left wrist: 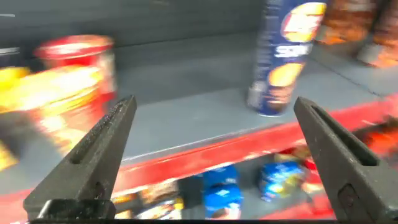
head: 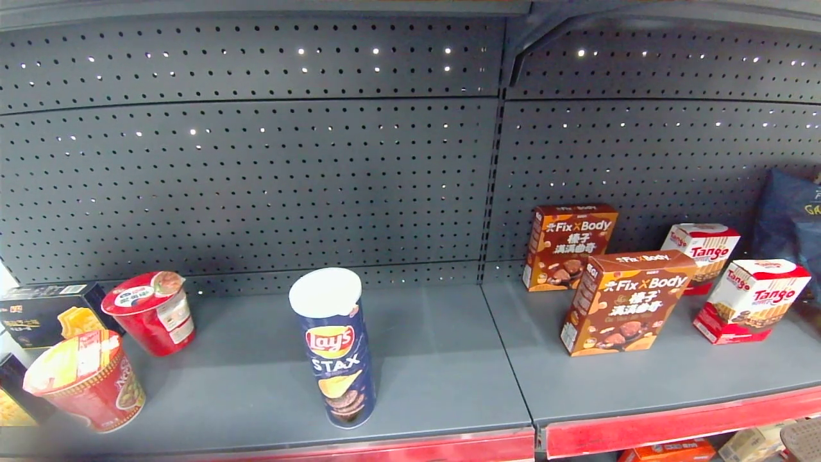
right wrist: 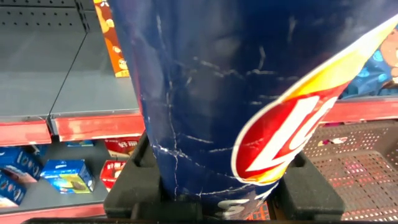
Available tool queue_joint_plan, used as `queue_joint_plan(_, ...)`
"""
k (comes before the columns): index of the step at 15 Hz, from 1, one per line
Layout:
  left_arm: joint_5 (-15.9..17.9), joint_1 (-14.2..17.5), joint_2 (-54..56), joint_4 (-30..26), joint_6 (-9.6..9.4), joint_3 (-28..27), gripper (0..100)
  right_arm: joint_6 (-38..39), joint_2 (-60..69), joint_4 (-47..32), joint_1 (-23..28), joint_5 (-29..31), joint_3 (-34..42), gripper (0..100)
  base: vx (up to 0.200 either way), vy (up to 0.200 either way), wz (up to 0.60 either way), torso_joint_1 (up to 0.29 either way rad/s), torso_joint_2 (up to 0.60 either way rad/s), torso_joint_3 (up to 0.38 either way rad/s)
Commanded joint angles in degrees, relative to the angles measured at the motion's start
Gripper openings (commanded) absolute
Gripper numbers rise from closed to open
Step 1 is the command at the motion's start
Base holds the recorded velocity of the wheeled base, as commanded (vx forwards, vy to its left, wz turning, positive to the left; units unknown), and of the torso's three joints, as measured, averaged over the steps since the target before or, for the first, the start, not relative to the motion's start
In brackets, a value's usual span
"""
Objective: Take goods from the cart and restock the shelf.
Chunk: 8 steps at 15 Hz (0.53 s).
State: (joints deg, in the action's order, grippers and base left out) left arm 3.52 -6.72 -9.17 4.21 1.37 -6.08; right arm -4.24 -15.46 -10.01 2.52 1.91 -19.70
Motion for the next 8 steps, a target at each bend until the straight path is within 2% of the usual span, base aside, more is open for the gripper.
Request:
queue_joint_plan(1,-8.4,0.0,3.6,-2.4,-1.89,6.1,100,-0.1,0.1,0.1,-0.2,0.1,0.1,0,0.000,0.000,0.00,0.000,0.00,0.000)
queue_joint_plan(4,-7.5,0.0,3.7,-3.9,-2.16,6.1,100,-0.1,0.1,0.1,-0.2,0.1,0.0,0,0.000,0.000,0.00,0.000,0.00,0.000)
queue_joint_plan(5,-5.3,-0.1,3.6,-4.1,-3.30,6.1,100,-0.1,0.1,0.2,-0.2,0.0,0.7,0,0.000,0.000,0.00,0.000,0.00,0.000)
queue_joint_plan(6,-2.2,-0.1,3.6,-4.2,-2.60,6.1,100,-0.1,0.3,0.0,-0.2,-0.2,0.9,0,0.000,0.000,0.00,0.000,0.00,0.000)
queue_joint_plan(7,-2.3,-0.1,3.5,-4.2,-2.42,6.1,100,-0.2,1.1,-0.1,-0.5,-0.4,0.9,0,0.000,0.000,0.00,0.000,0.00,0.000)
queue_joint_plan(8,-2.8,0.0,2.8,-4.0,-3.21,6.1,100,-0.3,1.3,-0.1,-1.0,-0.7,0.7,0,0.000,0.000,0.00,0.000,0.00,0.000)
